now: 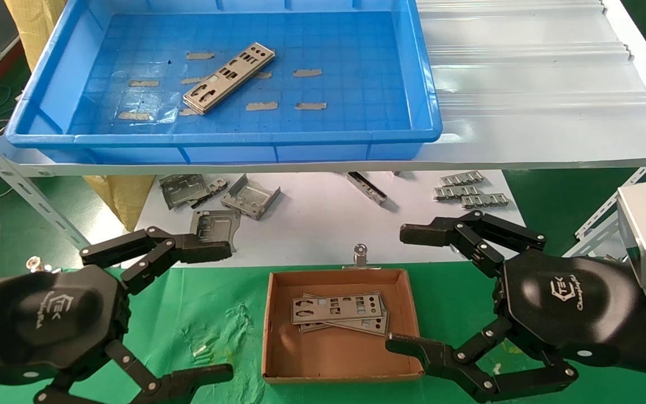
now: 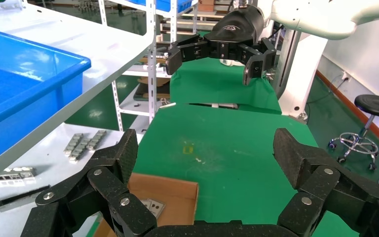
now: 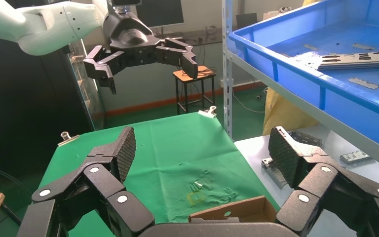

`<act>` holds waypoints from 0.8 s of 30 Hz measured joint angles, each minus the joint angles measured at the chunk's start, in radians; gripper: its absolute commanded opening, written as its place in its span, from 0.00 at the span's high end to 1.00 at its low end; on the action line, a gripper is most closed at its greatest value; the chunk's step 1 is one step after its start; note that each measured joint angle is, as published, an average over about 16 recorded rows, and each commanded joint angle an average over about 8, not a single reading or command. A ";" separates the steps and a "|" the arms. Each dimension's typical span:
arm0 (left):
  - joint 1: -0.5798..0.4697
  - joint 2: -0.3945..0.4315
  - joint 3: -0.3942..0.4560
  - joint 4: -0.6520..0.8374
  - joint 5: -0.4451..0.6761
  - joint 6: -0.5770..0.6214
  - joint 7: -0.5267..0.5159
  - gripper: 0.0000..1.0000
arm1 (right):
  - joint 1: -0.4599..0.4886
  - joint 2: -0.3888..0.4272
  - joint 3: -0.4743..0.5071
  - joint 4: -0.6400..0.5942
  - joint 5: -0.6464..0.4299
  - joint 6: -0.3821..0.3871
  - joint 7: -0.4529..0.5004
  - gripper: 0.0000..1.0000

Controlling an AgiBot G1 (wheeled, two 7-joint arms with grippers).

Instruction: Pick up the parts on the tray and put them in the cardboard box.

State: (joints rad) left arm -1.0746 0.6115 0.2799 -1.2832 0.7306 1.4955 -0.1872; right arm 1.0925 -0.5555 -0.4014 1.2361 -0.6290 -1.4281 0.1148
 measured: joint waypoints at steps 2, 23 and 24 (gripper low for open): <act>0.000 0.000 0.000 0.000 0.000 0.000 0.000 0.00 | 0.000 0.000 0.000 0.000 0.000 0.000 0.000 0.00; 0.000 0.000 0.000 0.000 0.000 0.000 0.000 0.00 | 0.000 0.000 0.000 0.000 0.000 0.000 0.000 0.00; 0.000 0.000 0.000 0.000 0.000 0.000 0.000 0.00 | 0.000 0.000 0.000 0.000 0.000 0.000 0.000 0.07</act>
State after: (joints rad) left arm -1.0746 0.6115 0.2799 -1.2832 0.7306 1.4955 -0.1872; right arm 1.0925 -0.5554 -0.4014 1.2361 -0.6290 -1.4281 0.1148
